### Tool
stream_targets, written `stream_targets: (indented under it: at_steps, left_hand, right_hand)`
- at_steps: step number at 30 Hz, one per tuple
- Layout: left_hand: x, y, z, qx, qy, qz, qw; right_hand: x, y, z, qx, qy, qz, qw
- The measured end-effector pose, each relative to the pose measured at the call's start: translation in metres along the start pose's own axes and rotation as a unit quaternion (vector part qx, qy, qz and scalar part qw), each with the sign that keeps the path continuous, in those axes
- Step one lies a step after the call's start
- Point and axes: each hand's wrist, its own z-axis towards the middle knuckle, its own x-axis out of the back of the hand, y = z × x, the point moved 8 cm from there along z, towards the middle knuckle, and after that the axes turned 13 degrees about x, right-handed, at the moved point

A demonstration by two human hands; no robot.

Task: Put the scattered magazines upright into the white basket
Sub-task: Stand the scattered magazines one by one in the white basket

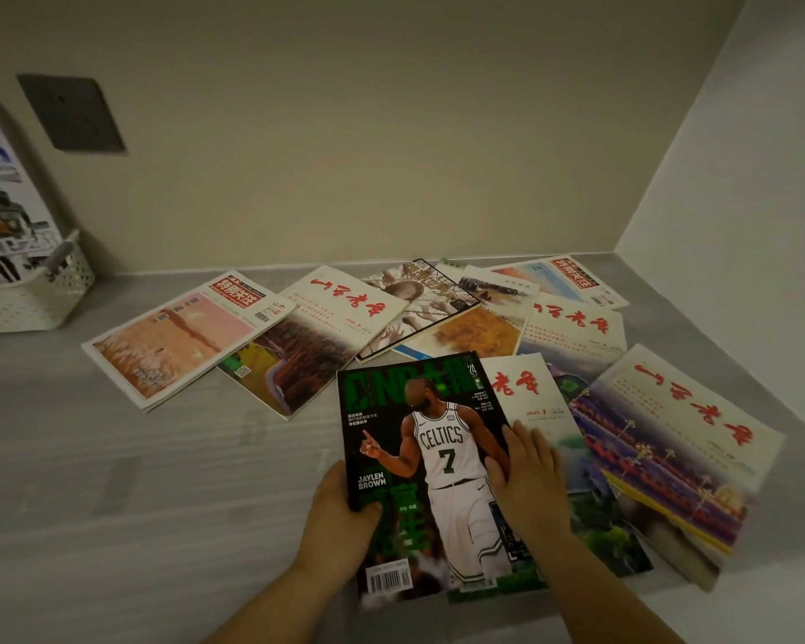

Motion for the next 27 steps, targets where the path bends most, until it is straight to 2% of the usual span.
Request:
stream_targets:
  at_steps: [4, 8, 11, 15, 18, 21, 27]
  left_hand:
    - [0.005, -0.005, 0.010, 0.095, -0.026, -0.131, 0.986]
    - [0.002, -0.006, 0.013, 0.146, -0.076, -0.133, 0.977]
    - [-0.005, -0.004, 0.012, 0.153, -0.094, -0.112, 0.977]
    - [-0.011, -0.001, 0.009, 0.119, -0.084, -0.053, 0.988]
    - [-0.015, 0.006, 0.006, 0.069, -0.094, -0.033, 0.993]
    - [-0.013, 0.015, -0.002, 0.032, -0.093, -0.054, 0.994]
    - [0.006, 0.024, -0.008, -0.018, -0.109, -0.090, 0.990]
  right_hand:
    - [0.001, -0.001, -0.003, 0.009, 0.012, 0.028, 1.000]
    - [0.001, -0.001, -0.005, 0.008, 0.016, 0.042, 0.999]
    - [0.002, -0.001, -0.005, 0.008, 0.020, 0.048, 0.999]
    - [0.002, 0.001, -0.005, 0.010, 0.025, 0.054, 0.998]
    - [0.010, 0.003, -0.004, -0.010, 0.067, 0.110, 0.992]
    - [0.020, 0.012, -0.001, -0.086, 0.115, 0.216, 0.966]
    - [0.030, 0.009, 0.018, -0.165, 0.094, 0.374, 0.908]
